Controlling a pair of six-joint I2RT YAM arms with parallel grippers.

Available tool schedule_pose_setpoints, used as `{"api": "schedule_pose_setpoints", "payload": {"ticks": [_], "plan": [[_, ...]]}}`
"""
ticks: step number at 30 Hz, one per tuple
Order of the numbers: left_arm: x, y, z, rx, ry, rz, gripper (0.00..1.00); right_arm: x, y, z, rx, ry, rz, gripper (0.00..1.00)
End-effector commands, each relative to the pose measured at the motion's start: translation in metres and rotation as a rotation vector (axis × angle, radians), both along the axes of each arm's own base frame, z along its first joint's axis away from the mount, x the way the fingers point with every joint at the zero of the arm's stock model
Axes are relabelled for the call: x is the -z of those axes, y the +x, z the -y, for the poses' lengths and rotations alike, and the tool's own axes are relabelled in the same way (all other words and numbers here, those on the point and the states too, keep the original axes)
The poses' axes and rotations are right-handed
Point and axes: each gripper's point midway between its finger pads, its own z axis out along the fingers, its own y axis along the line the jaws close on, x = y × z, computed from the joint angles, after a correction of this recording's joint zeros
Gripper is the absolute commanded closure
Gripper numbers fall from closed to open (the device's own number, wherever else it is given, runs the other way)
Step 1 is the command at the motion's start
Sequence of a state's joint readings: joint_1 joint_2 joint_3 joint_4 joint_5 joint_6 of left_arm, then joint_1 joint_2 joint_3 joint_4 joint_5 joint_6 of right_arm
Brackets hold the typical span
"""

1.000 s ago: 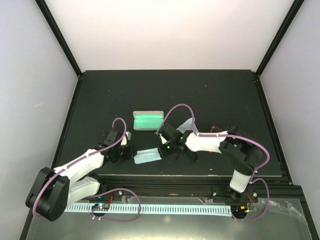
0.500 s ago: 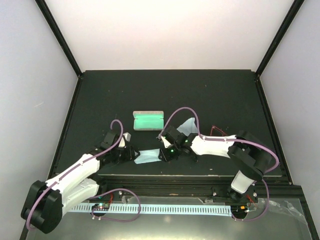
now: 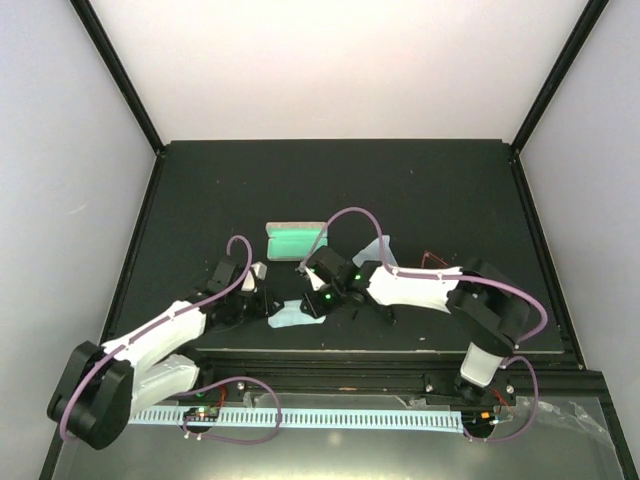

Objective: Organize the sunglasses
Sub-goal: Fold the glasses cleaning cloth at the center of the board.

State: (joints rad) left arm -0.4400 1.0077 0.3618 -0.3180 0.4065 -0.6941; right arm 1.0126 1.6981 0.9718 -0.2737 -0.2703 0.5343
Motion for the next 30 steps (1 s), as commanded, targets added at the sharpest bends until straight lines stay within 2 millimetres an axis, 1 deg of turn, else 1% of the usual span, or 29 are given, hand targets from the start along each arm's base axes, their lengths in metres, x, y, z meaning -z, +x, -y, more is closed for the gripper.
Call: {"api": "schedule_pose_setpoints", "payload": {"ticks": [1, 5, 7, 9, 12, 14, 18, 22, 25, 27, 30], "plan": [[0.003, 0.007, 0.010, 0.012, -0.037, 0.005, 0.80, 0.002, 0.006, -0.028, 0.003, 0.013, 0.010, 0.80], [0.019, 0.006, 0.004, -0.013, 0.004, -0.026, 0.84, 0.011, 0.015, -0.042, 0.031, 0.014, -0.002, 0.84], [0.024, 0.007, 0.001, -0.029, 0.027, -0.035, 0.87, 0.019, 0.018, -0.043, 0.057, -0.004, -0.012, 0.85], [0.031, 0.008, -0.007, -0.062, 0.067, -0.043, 0.88, 0.027, 0.020, -0.040, 0.088, -0.030, -0.024, 0.84], [0.045, 0.006, -0.023, -0.114, 0.153, -0.074, 0.91, 0.037, 0.028, -0.026, 0.159, -0.089, -0.003, 0.83], [0.052, 0.003, -0.029, -0.130, 0.186, -0.094, 0.92, 0.043, 0.033, -0.014, 0.202, -0.133, 0.026, 0.81], [0.058, -0.003, -0.035, -0.141, 0.216, -0.118, 0.94, 0.048, 0.050, 0.020, 0.326, -0.231, 0.133, 0.78], [0.054, -0.002, -0.035, -0.139, 0.212, -0.108, 0.92, 0.043, 0.061, 0.054, 0.418, -0.320, 0.232, 0.73], [0.043, 0.002, -0.025, -0.107, 0.164, -0.083, 0.91, 0.034, 0.068, 0.067, 0.447, -0.361, 0.285, 0.71], [0.031, 0.006, -0.015, -0.080, 0.112, -0.056, 0.89, 0.023, 0.069, 0.063, 0.432, -0.340, 0.296, 0.70], [0.017, 0.008, -0.011, -0.071, 0.079, -0.026, 0.86, 0.006, 0.064, 0.047, 0.369, -0.282, 0.300, 0.68]]}}
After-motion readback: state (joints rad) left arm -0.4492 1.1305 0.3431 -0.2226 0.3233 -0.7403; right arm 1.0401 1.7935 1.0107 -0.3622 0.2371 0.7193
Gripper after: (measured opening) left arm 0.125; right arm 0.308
